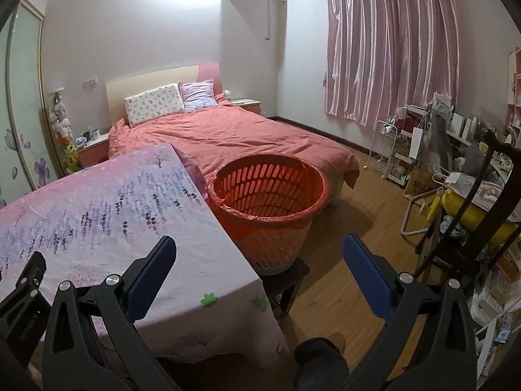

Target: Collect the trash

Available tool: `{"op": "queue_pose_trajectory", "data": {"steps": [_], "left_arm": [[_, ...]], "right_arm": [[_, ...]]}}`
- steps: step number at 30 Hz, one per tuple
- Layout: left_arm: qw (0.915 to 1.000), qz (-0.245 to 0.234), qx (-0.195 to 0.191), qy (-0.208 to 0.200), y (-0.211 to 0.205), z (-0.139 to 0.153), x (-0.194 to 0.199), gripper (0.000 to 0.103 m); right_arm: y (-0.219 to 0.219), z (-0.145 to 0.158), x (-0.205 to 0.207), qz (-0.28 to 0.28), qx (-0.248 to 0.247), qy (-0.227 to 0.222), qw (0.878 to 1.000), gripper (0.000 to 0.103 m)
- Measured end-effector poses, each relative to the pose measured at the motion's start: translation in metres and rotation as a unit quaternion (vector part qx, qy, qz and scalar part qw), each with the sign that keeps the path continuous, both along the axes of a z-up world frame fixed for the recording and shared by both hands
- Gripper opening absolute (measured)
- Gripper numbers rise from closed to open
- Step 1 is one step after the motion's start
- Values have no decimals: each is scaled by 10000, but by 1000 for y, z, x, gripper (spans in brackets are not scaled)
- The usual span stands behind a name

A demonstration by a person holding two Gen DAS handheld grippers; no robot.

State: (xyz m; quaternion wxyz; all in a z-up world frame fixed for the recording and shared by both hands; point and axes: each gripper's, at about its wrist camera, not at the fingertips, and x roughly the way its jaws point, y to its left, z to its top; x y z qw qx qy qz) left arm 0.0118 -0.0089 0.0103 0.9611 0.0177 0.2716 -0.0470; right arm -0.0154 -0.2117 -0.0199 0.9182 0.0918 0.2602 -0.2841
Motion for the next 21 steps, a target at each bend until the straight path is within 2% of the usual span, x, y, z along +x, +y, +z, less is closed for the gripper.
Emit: {"op": "queue_pose_trajectory", "data": {"steps": [21], "left_arm": [[9999, 57, 70, -130, -2, 11, -7, 99]], "right_arm": [[1, 3, 0, 72, 146, -17, 9999, 101]]}}
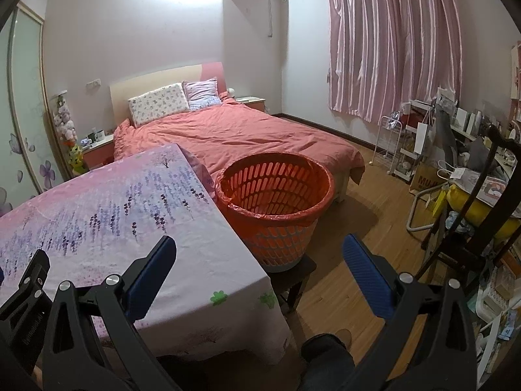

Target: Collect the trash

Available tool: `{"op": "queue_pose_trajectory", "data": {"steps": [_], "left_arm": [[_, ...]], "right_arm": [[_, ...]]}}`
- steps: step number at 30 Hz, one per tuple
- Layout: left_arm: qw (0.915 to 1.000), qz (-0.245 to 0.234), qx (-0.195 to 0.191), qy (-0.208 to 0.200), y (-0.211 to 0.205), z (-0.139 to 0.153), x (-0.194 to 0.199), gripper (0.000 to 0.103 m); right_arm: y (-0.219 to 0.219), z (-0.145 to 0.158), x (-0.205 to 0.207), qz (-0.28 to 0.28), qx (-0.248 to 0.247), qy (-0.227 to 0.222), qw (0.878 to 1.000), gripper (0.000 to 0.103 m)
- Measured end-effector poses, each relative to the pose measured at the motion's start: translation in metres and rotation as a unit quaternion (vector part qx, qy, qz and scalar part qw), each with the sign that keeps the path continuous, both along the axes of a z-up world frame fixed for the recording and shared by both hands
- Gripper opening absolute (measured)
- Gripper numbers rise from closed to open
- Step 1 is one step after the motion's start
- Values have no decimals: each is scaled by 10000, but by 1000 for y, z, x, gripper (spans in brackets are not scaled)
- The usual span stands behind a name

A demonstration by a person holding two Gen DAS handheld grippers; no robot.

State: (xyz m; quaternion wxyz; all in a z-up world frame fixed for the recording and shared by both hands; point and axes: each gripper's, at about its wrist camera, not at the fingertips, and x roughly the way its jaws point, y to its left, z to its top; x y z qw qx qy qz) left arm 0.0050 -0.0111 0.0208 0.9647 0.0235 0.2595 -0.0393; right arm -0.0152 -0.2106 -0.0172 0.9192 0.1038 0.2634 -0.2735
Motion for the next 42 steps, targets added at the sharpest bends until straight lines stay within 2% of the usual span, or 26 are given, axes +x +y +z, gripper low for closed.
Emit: {"op": "queue_pose_trajectory", "data": {"steps": [42], "left_arm": [[10000, 60, -30, 52, 5, -2, 1, 99]], "right_arm": [[-4, 4, 2, 18, -124, 27, 9999, 101]]}}
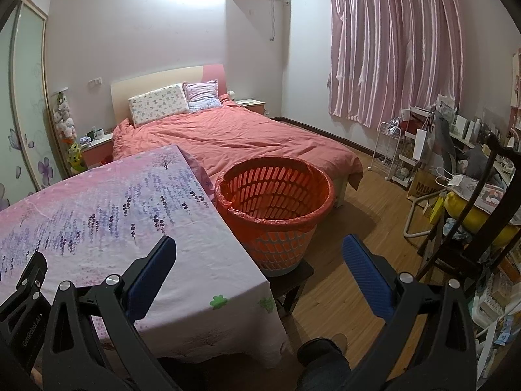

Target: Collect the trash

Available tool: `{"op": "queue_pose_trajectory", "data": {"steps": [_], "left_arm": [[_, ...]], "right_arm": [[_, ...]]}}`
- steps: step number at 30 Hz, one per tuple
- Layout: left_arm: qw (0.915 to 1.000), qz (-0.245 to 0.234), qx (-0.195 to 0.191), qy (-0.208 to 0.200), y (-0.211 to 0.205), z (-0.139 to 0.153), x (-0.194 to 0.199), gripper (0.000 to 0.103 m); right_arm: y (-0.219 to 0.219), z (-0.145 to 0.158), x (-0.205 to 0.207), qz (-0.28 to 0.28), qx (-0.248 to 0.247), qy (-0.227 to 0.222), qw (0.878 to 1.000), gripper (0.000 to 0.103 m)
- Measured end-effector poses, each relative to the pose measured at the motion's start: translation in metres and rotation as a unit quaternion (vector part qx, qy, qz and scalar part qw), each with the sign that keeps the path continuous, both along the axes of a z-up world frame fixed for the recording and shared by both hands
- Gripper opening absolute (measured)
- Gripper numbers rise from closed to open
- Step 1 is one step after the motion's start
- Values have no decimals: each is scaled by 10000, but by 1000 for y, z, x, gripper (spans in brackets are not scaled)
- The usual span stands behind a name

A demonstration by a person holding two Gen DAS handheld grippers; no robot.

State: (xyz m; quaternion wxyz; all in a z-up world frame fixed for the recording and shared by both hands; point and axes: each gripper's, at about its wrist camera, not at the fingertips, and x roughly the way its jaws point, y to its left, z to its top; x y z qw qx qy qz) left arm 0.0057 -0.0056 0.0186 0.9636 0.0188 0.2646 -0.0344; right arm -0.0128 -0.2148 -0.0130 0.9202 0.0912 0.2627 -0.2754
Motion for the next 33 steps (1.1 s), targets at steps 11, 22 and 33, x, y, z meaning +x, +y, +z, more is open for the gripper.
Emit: {"op": "queue_pose_trajectory", "data": {"steps": [11, 22, 33], "left_arm": [[10000, 7, -9, 34, -2, -2, -1, 99], [10000, 5, -12, 50, -2, -2, 0, 99], [10000, 3, -7, 53, -2, -3, 0, 99]], "right_arm": [[1, -1, 1, 1, -3, 10, 10000, 101], [0, -1, 1, 5, 4, 19, 10000, 101], [0, -4, 1, 14, 13, 36, 10000, 101]]}}
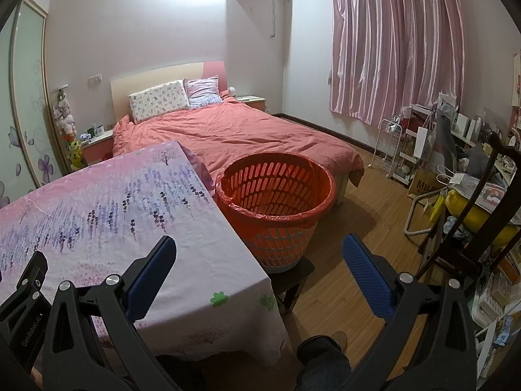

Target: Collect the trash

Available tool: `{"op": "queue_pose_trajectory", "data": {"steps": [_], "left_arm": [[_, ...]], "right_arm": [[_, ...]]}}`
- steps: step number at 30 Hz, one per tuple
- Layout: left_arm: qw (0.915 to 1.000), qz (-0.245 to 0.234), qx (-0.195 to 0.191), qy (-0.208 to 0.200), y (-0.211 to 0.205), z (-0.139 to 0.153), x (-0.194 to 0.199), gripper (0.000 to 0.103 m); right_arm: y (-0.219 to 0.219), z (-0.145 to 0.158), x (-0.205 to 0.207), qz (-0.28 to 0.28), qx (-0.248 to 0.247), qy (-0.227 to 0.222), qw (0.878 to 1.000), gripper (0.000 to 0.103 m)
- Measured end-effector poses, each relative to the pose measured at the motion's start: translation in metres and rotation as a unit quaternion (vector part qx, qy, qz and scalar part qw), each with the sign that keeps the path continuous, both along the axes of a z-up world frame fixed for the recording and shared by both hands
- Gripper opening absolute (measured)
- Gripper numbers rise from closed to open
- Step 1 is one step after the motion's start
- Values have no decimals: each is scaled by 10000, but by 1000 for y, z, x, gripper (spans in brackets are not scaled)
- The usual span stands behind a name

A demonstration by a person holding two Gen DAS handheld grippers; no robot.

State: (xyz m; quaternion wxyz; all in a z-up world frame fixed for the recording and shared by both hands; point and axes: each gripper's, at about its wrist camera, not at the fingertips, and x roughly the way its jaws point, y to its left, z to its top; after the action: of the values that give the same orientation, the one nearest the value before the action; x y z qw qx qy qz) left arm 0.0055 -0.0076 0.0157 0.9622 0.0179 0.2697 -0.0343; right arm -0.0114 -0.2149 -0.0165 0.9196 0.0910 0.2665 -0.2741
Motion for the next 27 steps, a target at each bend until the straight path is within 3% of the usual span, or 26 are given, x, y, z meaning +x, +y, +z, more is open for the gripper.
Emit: {"op": "queue_pose_trajectory", "data": {"steps": [27], "left_arm": [[10000, 3, 3, 14, 0, 0, 0, 99]], "right_arm": [[-1, -4, 1, 11, 15, 34, 10000, 101]]}}
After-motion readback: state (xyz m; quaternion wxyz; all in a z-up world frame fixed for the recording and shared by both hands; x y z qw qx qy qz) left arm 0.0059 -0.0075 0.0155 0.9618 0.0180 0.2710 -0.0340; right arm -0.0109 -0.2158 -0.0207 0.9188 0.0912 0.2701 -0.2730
